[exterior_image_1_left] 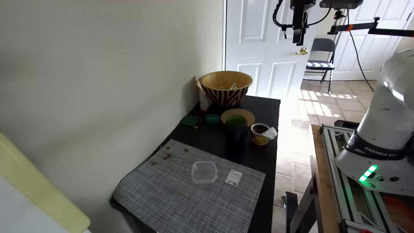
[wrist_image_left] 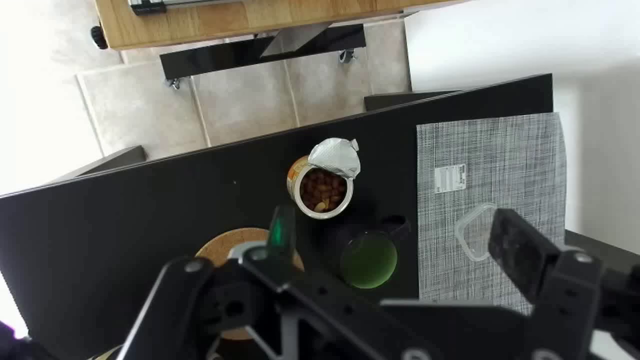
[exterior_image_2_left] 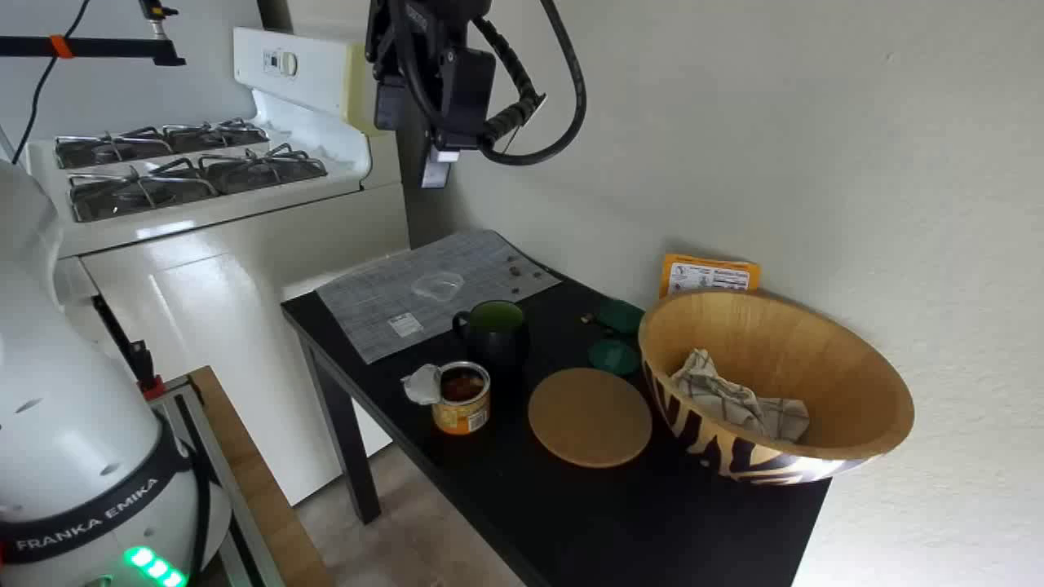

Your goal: Put the orange packet in the bowl

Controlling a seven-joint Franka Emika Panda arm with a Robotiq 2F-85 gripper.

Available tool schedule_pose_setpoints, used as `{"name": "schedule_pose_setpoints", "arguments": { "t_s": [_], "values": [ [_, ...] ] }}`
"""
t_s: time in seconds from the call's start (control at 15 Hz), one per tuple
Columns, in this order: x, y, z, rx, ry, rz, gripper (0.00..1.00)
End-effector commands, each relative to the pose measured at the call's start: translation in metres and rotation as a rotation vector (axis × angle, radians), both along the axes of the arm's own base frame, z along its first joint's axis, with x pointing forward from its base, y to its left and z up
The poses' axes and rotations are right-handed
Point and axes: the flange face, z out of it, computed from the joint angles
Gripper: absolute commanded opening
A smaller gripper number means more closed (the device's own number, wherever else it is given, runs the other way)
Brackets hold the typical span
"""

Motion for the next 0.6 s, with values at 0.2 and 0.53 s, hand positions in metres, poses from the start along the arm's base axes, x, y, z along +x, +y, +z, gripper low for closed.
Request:
{"name": "schedule_pose_setpoints", "arguments": {
  "t_s": [0.2,0.53],
  "values": [
    [0.027,-0.013,0.011,-0.032,-0.027,-0.080,1.00],
    [0.064,-0.125,0.007,-0.114,-0.150,-0.246,1.00]
  ]
}}
